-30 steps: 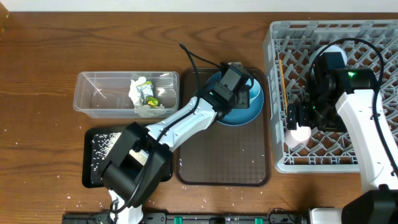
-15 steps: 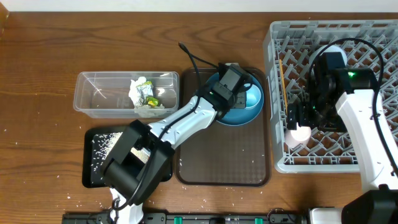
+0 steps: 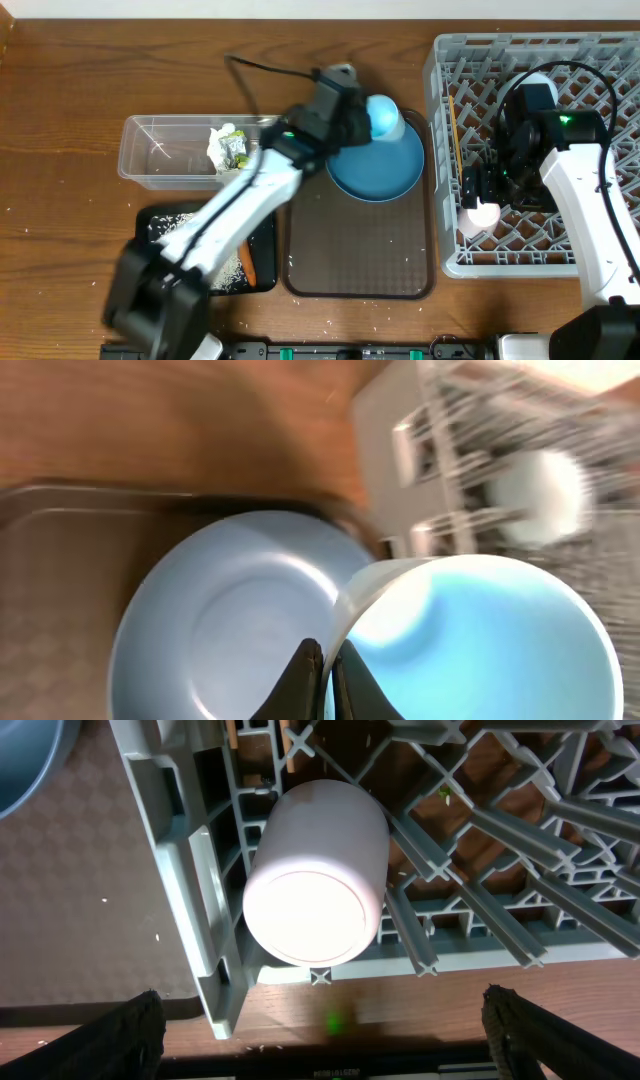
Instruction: Sort waste into correct bins and load items into the dishwasher rack
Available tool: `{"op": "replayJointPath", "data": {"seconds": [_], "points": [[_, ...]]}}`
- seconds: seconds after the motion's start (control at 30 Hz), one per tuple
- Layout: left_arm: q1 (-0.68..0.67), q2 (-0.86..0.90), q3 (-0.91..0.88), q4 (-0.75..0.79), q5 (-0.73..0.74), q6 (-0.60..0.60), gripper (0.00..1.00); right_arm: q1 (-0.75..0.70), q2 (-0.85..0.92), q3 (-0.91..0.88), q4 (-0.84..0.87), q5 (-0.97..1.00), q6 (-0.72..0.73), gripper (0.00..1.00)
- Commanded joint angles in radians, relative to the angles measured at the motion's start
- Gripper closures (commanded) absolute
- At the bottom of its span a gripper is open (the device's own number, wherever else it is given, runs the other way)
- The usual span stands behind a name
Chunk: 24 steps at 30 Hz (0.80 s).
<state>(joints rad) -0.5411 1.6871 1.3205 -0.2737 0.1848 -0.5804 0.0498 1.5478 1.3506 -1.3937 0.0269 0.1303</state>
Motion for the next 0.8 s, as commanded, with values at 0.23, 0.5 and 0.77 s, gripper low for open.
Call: {"op": "replayJointPath", "data": {"seconds": [0.23,0.5,0.77], "points": [[0.327,-0.113,0.005,-0.132,0.871,0.018,0.94,-0.010,-0.011,0.001,-0.001,0.010,0.007,0.01],[0.429,-0.111,0.005,-0.138,1.194,0.030,0.94,-0.010,-0.011,0.001,0.041,0.006,0.008,0.01],[0.424,-0.111,0.005,-0.137,1.207,0.030,0.94,-0.010,-0.011,0.001,0.196,-0.145,0.108,0.01]]}}
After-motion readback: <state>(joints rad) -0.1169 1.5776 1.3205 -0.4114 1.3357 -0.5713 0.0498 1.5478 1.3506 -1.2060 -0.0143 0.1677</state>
